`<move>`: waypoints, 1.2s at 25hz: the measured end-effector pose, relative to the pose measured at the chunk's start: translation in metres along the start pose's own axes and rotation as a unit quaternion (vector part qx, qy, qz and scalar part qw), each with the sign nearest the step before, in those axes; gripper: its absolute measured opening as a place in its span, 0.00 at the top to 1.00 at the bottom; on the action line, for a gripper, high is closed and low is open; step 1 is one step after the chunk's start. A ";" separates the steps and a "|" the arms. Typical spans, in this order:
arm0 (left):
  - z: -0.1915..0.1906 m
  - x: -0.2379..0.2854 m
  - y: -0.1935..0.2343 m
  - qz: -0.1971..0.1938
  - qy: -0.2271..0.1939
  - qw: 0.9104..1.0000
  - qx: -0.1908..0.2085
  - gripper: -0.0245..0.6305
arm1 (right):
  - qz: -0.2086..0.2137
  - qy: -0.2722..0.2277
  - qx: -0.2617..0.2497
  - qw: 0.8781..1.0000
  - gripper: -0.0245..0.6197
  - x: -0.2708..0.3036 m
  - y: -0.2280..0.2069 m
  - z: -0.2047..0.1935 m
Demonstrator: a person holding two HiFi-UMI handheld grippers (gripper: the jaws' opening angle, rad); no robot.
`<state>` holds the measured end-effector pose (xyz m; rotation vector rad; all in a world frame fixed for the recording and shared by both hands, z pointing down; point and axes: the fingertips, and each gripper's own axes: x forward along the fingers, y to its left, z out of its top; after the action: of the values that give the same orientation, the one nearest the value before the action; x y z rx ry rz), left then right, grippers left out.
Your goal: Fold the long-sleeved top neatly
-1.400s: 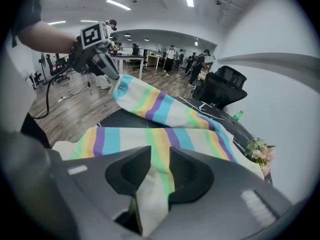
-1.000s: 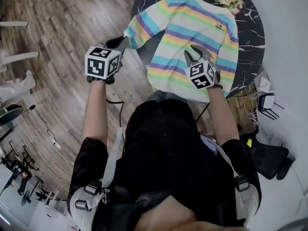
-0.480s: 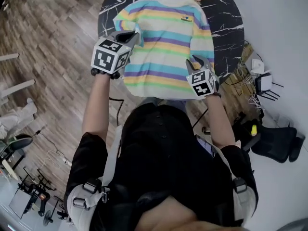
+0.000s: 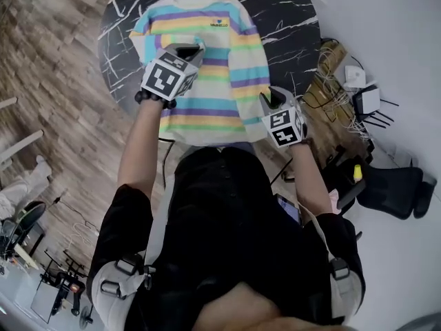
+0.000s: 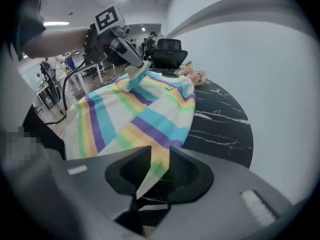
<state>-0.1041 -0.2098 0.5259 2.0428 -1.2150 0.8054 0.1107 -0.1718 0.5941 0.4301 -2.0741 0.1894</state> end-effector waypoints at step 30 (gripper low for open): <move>0.072 0.121 -0.055 -0.065 -0.019 0.998 -0.004 0.74 | 0.002 -0.037 0.205 0.978 0.76 -0.052 0.012 -0.101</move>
<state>0.0062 -0.3066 0.5622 2.1150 -1.0901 0.7032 0.2114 -0.1177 0.6024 0.6903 -2.1087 0.6171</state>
